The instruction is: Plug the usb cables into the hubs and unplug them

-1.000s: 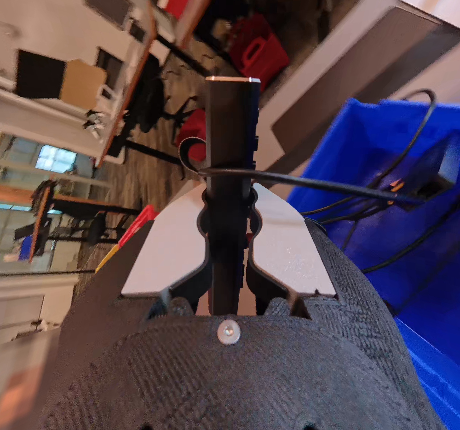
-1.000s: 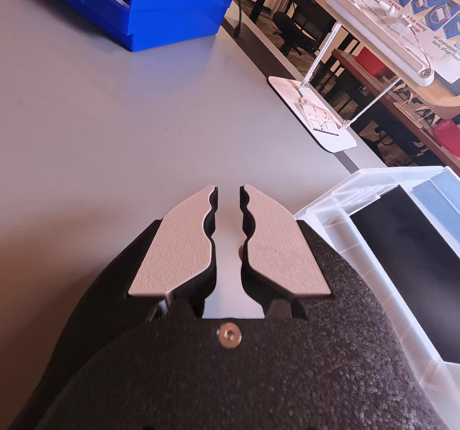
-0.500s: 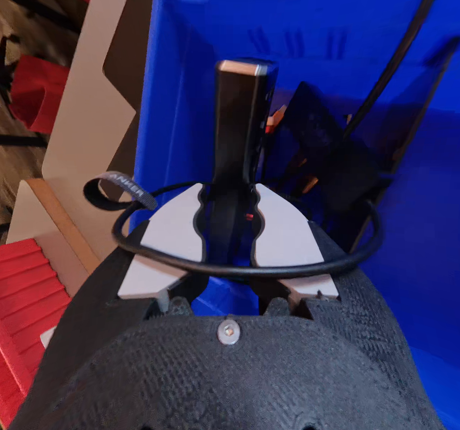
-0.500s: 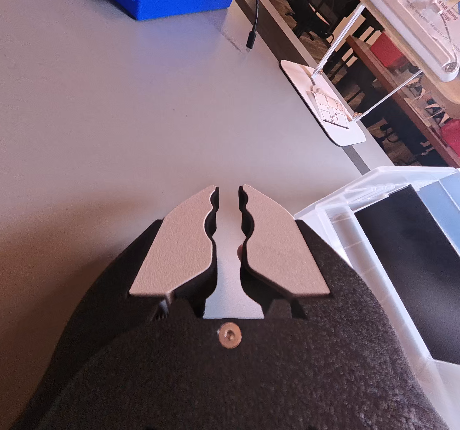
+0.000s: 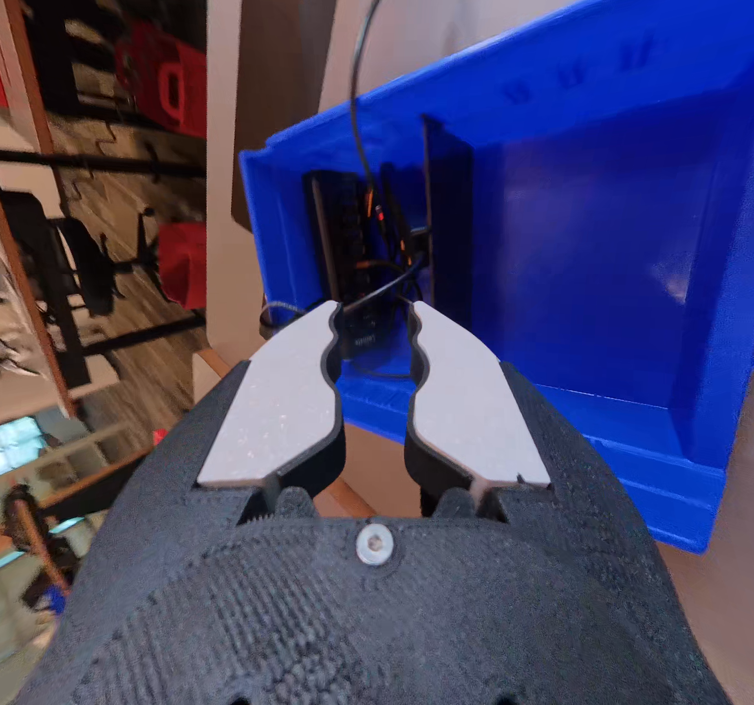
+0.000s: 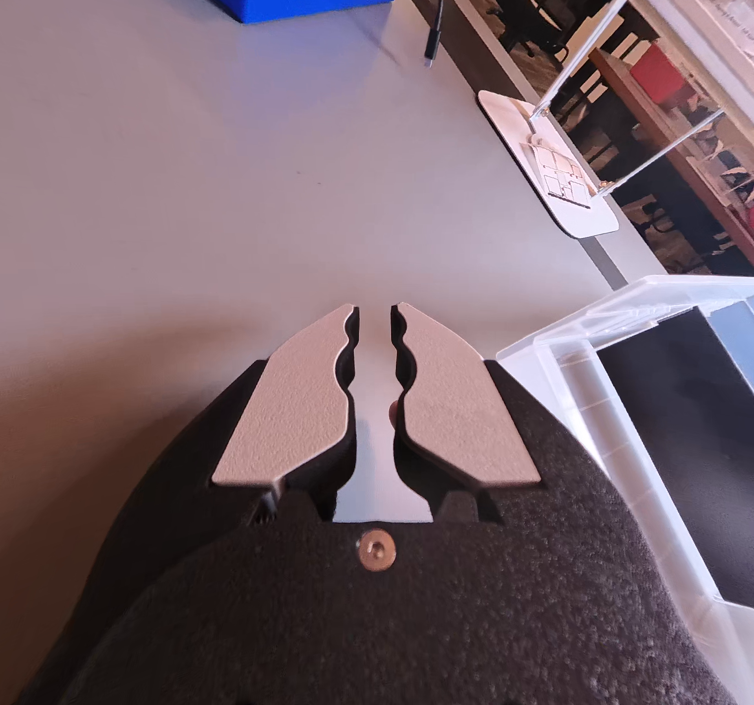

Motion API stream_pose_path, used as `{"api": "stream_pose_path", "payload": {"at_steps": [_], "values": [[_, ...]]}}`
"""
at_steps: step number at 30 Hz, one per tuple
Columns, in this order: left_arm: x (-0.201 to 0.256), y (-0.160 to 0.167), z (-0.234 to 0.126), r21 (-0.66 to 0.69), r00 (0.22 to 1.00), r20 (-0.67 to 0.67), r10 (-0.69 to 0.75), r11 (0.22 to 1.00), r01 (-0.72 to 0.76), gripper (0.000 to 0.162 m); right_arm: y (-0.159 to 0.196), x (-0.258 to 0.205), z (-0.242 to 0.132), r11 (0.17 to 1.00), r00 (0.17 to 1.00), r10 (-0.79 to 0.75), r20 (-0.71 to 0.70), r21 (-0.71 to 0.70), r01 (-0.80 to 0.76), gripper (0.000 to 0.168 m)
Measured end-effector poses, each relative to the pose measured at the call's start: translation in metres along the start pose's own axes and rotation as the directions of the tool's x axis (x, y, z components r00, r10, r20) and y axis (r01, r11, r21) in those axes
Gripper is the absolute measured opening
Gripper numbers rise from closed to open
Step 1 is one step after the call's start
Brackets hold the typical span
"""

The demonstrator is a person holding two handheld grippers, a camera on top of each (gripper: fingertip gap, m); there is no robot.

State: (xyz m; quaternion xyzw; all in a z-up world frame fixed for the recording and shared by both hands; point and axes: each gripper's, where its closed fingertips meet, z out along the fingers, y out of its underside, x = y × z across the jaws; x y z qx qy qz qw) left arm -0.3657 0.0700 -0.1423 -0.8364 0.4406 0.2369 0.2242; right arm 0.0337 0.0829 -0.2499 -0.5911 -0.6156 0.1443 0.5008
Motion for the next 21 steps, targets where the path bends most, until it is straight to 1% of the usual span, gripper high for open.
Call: {"api": "stream_pose_path", "payload": {"at_steps": [2,5,6,7,8,9,11,13,16,19,21], "values": [[0.008,-0.005,0.019,-0.092,0.994,-0.009,0.107,0.990,-0.108,0.037,0.001,-0.002,0.001,1.000,1.000,-0.010,0.003,-0.010,0.010,0.015],[0.011,0.012,0.061,-0.265,0.973,-0.080,0.217,0.936,-0.231,0.041,0.004,-0.003,-0.001,1.000,1.000,-0.016,0.007,-0.020,0.016,0.015],[0.005,0.019,0.069,-0.316,0.962,-0.078,0.261,0.909,-0.272,0.033,0.004,-0.002,-0.001,1.000,1.000,-0.016,0.008,-0.022,0.017,0.015],[0.003,0.026,0.073,-0.359,0.948,-0.100,0.304,0.877,-0.319,0.018,0.005,-0.002,-0.002,1.000,1.000,-0.015,0.008,-0.022,0.015,0.015],[-0.001,0.026,0.072,-0.363,0.934,-0.105,0.340,0.862,-0.355,0.004,0.005,-0.001,-0.003,1.000,1.000,-0.012,0.008,-0.019,0.012,0.015],[-0.008,0.018,0.068,-0.336,0.932,-0.065,0.357,0.871,-0.357,0.001,0.005,0.000,-0.004,1.000,1.000,-0.007,0.010,-0.016,0.007,0.015],[-0.018,0.008,0.050,-0.298,0.947,-0.027,0.319,0.902,-0.312,0.000,0.006,0.001,-0.005,1.000,1.000,0.010,0.022,-0.010,-0.010,0.015],[-0.040,0.008,0.029,-0.297,0.958,0.048,0.284,0.919,-0.258,0.000,0.007,0.002,-0.005,1.000,0.999,0.023,0.032,-0.011,-0.023,0.015],[-0.069,0.014,-0.004,-0.239,0.977,0.147,0.157,0.964,-0.119,0.000,0.008,0.002,-0.005,1.000,0.999,0.024,0.029,-0.017,-0.024,0.015],[-0.102,0.012,-0.039,-0.124,0.963,0.271,0.016,0.992,0.018,0.000,0.007,0.000,-0.004,1.000,0.999,0.026,0.031,-0.017,-0.026,0.015],[-0.120,0.003,-0.066,-0.007,0.939,0.332,-0.085,0.996,0.093,0.000,0.010,-0.004,0.000,0.999,0.999,0.027,0.042,-0.033,-0.026,0.015]]}}
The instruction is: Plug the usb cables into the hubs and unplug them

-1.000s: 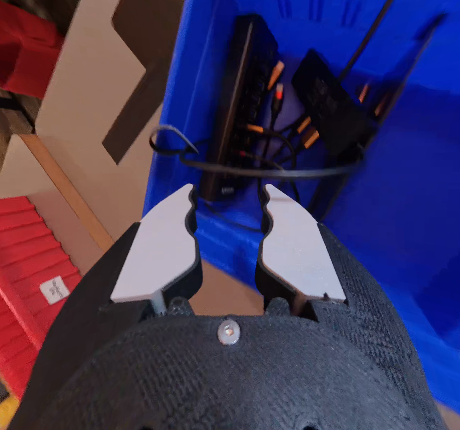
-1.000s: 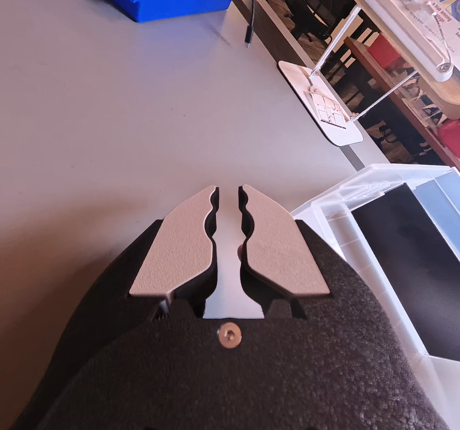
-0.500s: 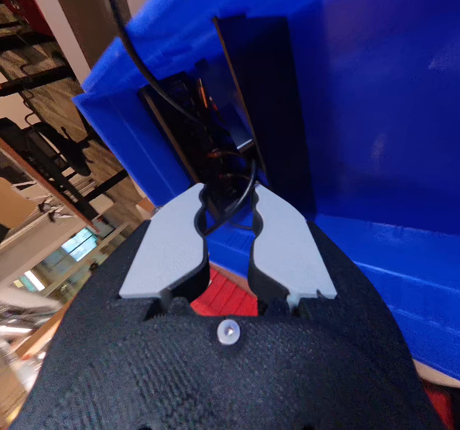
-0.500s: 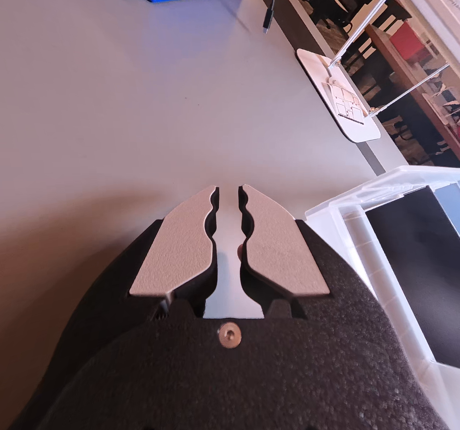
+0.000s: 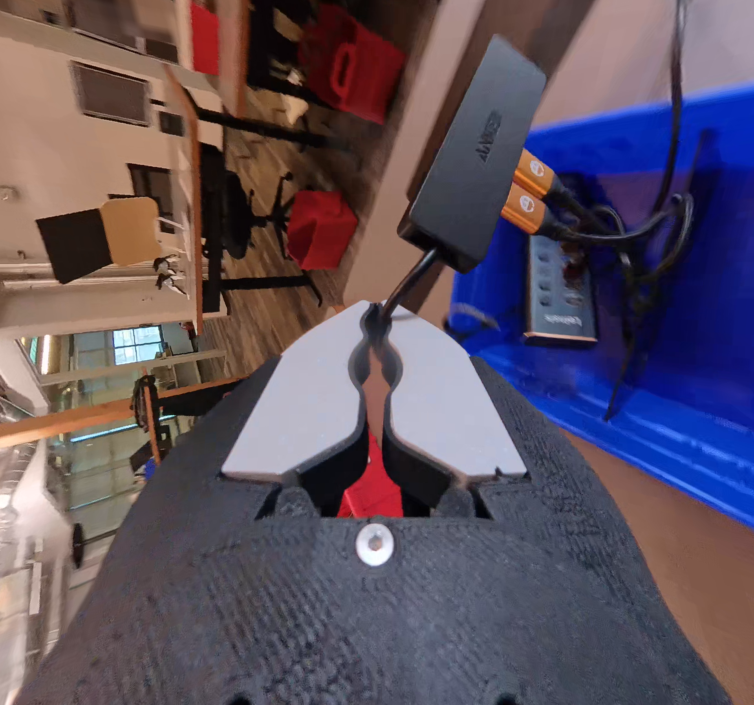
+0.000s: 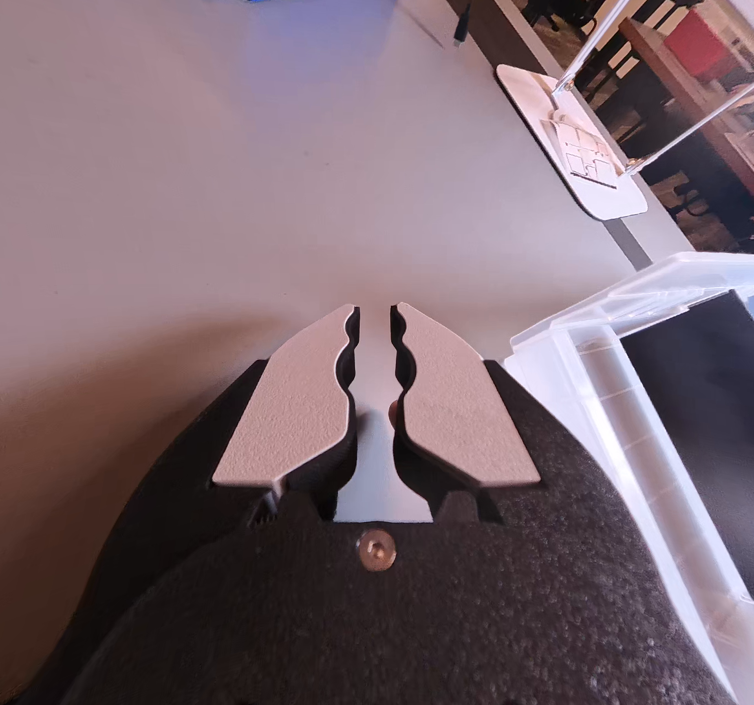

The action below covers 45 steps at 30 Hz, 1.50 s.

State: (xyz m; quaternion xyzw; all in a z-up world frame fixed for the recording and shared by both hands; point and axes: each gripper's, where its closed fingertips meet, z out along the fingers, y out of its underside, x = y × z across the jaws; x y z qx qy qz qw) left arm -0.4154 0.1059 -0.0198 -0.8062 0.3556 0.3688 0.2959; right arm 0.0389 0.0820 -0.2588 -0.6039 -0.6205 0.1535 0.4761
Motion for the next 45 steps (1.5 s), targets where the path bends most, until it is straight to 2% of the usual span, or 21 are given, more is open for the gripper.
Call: {"api": "stream_pose_path", "payload": {"at_steps": [3,6,10,14,15,18,19,22,28,34,39,45], "values": [[-0.029,-0.020,-0.032,0.149,0.983,-0.017,-0.184,0.971,0.185,0.000,0.003,-0.002,0.003,0.999,1.000,-0.026,-0.009,-0.030,0.026,0.015],[-0.055,-0.023,-0.047,0.209,0.960,-0.004,-0.280,0.938,0.275,0.000,0.005,-0.003,0.005,0.998,0.999,-0.044,-0.015,-0.046,0.044,0.014],[-0.072,-0.014,-0.048,0.225,0.933,-0.013,-0.361,0.908,0.354,0.000,0.006,-0.003,0.005,0.998,0.999,-0.047,-0.017,-0.051,0.046,0.014],[-0.066,-0.011,-0.043,0.258,0.906,-0.078,-0.416,0.870,0.421,0.000,0.005,-0.002,0.005,0.998,0.999,-0.044,-0.017,-0.048,0.043,0.014],[-0.067,-0.014,-0.046,0.289,0.893,-0.090,-0.442,0.846,0.448,0.001,0.006,-0.002,0.005,0.998,0.999,-0.043,-0.017,-0.049,0.042,0.014],[-0.082,-0.028,-0.068,0.410,0.791,-0.235,-0.565,0.680,0.608,0.000,0.007,-0.003,0.006,0.997,0.999,-0.047,-0.015,-0.057,0.046,0.014],[-0.085,-0.029,-0.071,0.418,0.779,-0.249,-0.575,0.662,0.622,0.000,0.007,-0.003,0.006,0.997,0.999,-0.050,-0.016,-0.059,0.049,0.014],[-0.093,-0.029,-0.080,0.428,0.792,-0.222,-0.569,0.673,0.603,0.000,0.006,-0.003,0.006,0.997,0.999,-0.050,-0.019,-0.052,0.049,0.014],[-0.115,-0.051,-0.123,0.534,0.809,-0.182,-0.560,0.634,0.559,0.000,-0.003,-0.001,0.002,1.000,1.000,-0.003,-0.014,0.001,0.003,0.015],[-0.142,-0.070,-0.153,0.549,0.835,-0.070,-0.546,0.678,0.489,0.000,-0.009,0.002,-0.001,0.997,0.998,0.055,-0.008,0.047,-0.054,0.017],[-0.168,-0.068,-0.148,0.500,0.823,0.007,-0.568,0.714,0.489,0.001,-0.010,0.001,-0.001,0.998,0.999,0.039,-0.006,0.050,-0.039,0.017],[-0.175,-0.064,-0.133,0.463,0.823,0.086,-0.561,0.754,0.466,0.000,-0.010,0.001,-0.002,0.998,0.999,0.041,-0.002,0.056,-0.041,0.017]]}}
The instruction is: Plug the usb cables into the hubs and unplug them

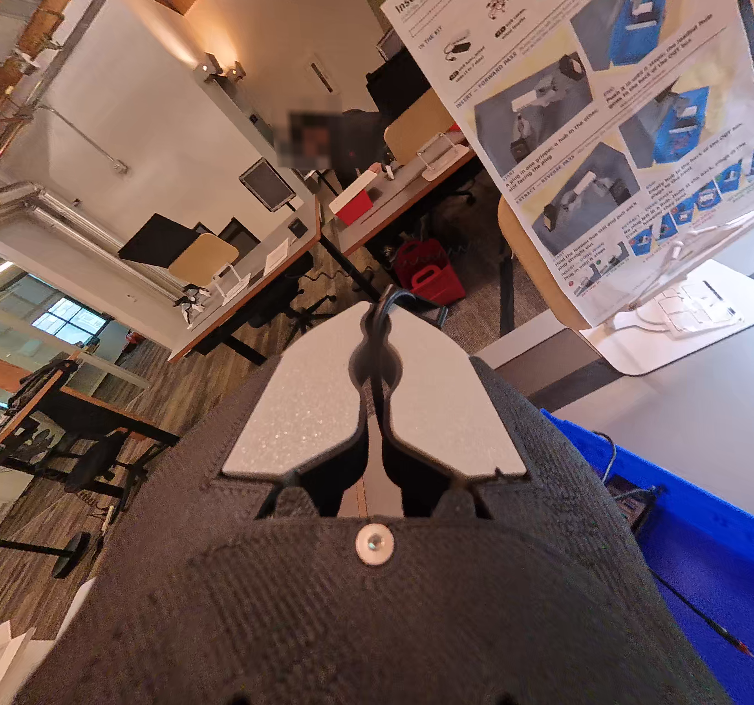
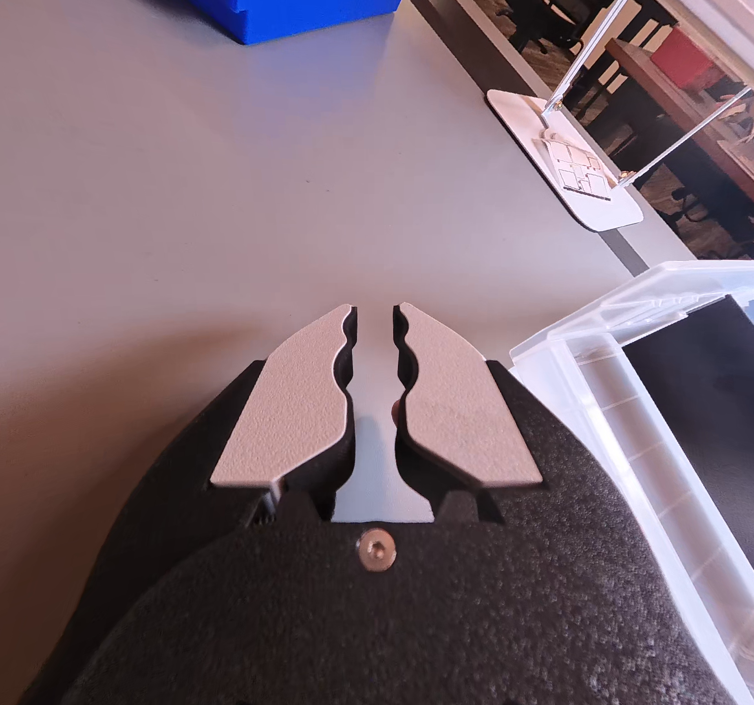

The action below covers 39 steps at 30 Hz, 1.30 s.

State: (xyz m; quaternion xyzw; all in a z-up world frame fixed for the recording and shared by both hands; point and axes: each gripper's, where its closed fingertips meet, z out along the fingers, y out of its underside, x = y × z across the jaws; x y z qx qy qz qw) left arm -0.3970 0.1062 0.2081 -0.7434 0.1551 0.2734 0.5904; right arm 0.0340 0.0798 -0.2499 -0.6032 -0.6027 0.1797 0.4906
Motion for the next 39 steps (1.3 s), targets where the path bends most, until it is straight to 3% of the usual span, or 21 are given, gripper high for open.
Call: {"api": "stream_pose_path", "payload": {"at_steps": [7,12,16,22,34,39], "values": [[-0.033,-0.020,-0.008,0.002,0.995,0.094,0.009,1.000,-0.009,0.000,0.000,0.002,0.001,1.000,1.000,0.006,-0.007,0.001,-0.006,0.017],[-0.058,-0.064,-0.035,0.119,0.985,0.171,-0.032,0.993,0.011,0.001,-0.001,0.003,0.001,1.000,1.000,0.011,-0.007,0.004,-0.011,0.017],[-0.058,-0.089,-0.050,0.123,0.985,0.175,0.009,0.992,-0.031,0.000,-0.001,0.002,0.000,1.000,1.000,0.003,-0.009,0.006,-0.003,0.017],[-0.034,-0.132,-0.071,0.210,0.989,0.139,0.058,0.974,-0.086,0.000,-0.005,0.005,-0.003,0.999,1.000,0.020,-0.017,0.032,-0.020,0.018],[0.024,-0.266,-0.160,0.469,0.993,0.038,0.111,0.876,-0.116,0.000,-0.016,0.015,-0.009,0.993,0.996,0.075,-0.044,0.095,-0.070,0.023],[0.092,-0.275,-0.162,0.501,0.970,-0.160,0.181,0.862,-0.078,0.000,-0.027,0.018,-0.017,0.987,0.995,0.076,-0.060,0.145,-0.067,0.024]]}}
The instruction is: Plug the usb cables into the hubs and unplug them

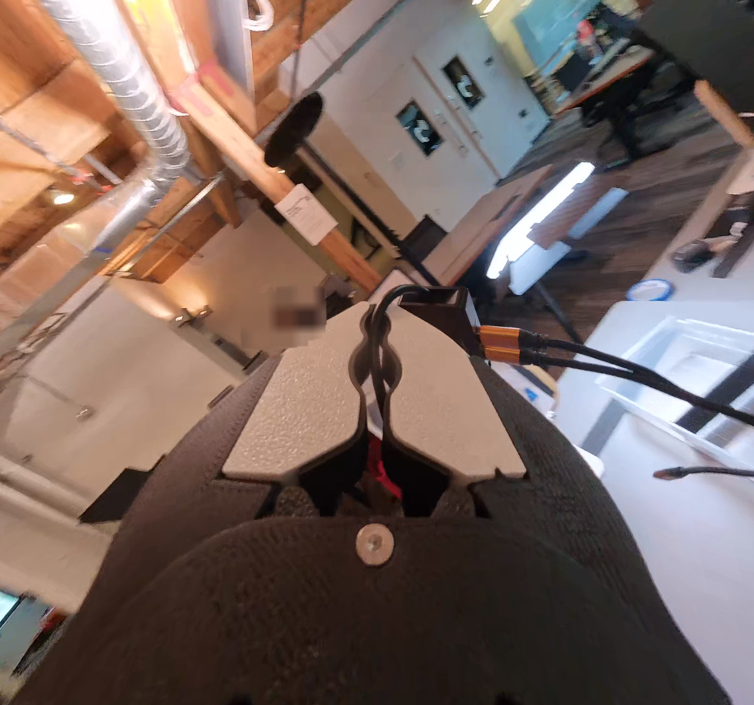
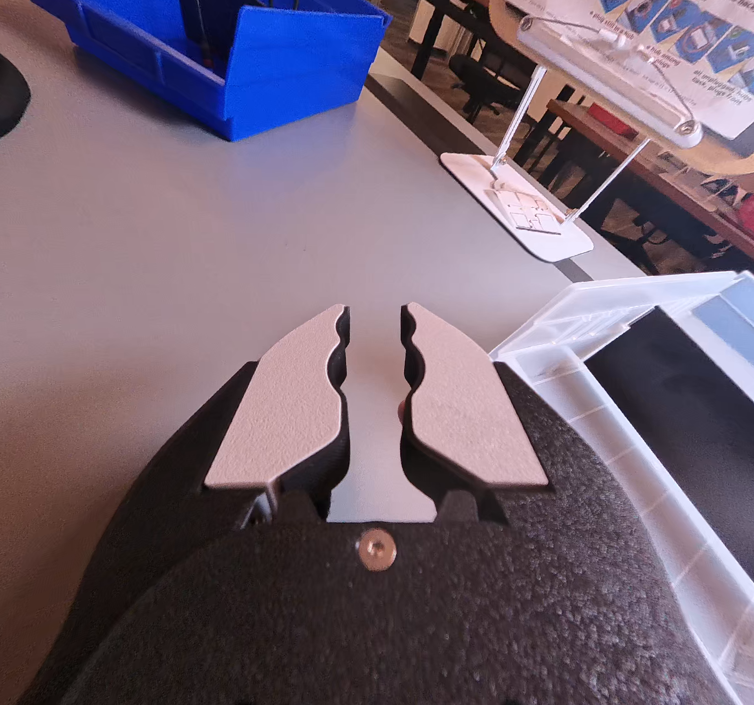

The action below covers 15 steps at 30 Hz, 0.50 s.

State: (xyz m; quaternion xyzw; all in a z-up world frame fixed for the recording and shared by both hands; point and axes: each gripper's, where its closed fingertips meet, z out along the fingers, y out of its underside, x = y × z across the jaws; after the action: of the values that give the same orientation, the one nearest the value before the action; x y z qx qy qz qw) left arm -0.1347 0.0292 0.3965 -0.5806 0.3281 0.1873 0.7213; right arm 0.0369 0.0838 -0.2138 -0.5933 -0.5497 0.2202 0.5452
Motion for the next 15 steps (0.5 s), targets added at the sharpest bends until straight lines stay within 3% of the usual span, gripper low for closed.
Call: {"api": "stream_pose_path", "payload": {"at_steps": [4,9,15], "values": [[0.086,0.033,0.021,0.013,0.974,-0.224,-0.008,1.000,0.012,0.000,-0.013,0.014,-0.010,0.996,0.997,0.063,-0.053,0.073,-0.059,0.025],[0.219,0.102,0.017,0.057,0.859,-0.511,-0.031,0.996,0.070,0.000,-0.024,0.050,-0.030,0.966,0.966,0.205,-0.156,0.188,-0.174,0.026],[0.374,0.206,-0.011,0.033,0.764,-0.642,-0.068,0.993,0.116,0.000,-0.032,0.066,-0.043,0.931,0.942,0.285,-0.176,0.285,-0.229,0.027]]}}
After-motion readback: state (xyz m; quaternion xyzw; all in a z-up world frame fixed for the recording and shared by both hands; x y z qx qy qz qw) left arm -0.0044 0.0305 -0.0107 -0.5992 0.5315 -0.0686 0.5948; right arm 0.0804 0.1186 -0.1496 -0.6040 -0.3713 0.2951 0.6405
